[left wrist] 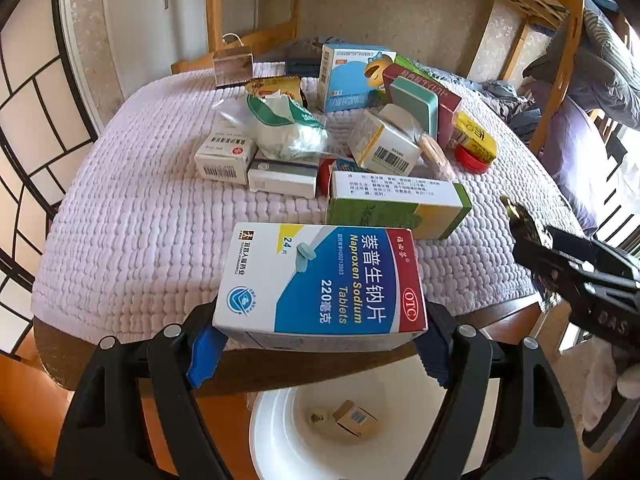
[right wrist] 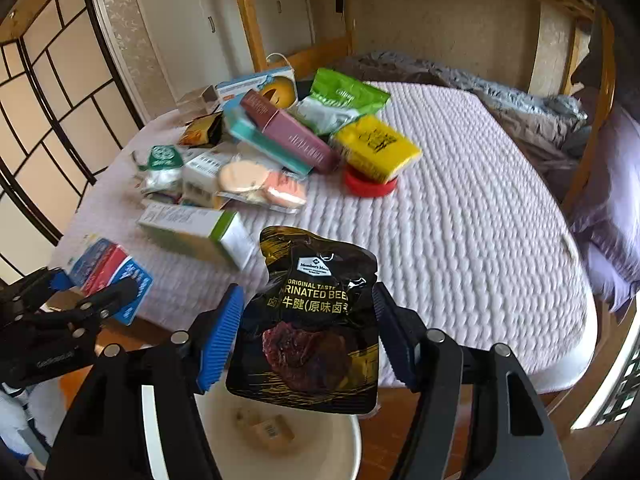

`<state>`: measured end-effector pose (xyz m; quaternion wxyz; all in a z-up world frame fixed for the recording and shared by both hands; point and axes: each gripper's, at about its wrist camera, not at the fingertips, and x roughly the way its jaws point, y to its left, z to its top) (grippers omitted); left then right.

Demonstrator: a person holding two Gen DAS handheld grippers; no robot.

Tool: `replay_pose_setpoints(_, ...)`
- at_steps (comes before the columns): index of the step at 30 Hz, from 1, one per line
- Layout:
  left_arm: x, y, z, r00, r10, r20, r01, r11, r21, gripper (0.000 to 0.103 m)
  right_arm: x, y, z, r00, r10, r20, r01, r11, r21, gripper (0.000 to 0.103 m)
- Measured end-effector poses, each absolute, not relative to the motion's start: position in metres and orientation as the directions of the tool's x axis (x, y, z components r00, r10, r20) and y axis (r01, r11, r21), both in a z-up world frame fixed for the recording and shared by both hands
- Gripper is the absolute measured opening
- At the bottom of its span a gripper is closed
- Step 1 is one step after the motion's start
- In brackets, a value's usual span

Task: Collect trash
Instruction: 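Carry the Naproxen box and beef snack bag with both tools over the white bin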

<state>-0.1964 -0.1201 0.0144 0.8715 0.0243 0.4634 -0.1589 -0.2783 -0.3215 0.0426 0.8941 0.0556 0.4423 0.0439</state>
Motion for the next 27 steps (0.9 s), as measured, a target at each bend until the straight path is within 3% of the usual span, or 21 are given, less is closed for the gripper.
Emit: replay_pose_setpoints(27,-0.261,-0.117,0.018,0.477,-0.263,-0.838,0.364,0.927,-0.084,0.080,-0.348,-0.287,0.046,0.561,0.208,-0.801,-0.123,0.978,0.168,0.064)
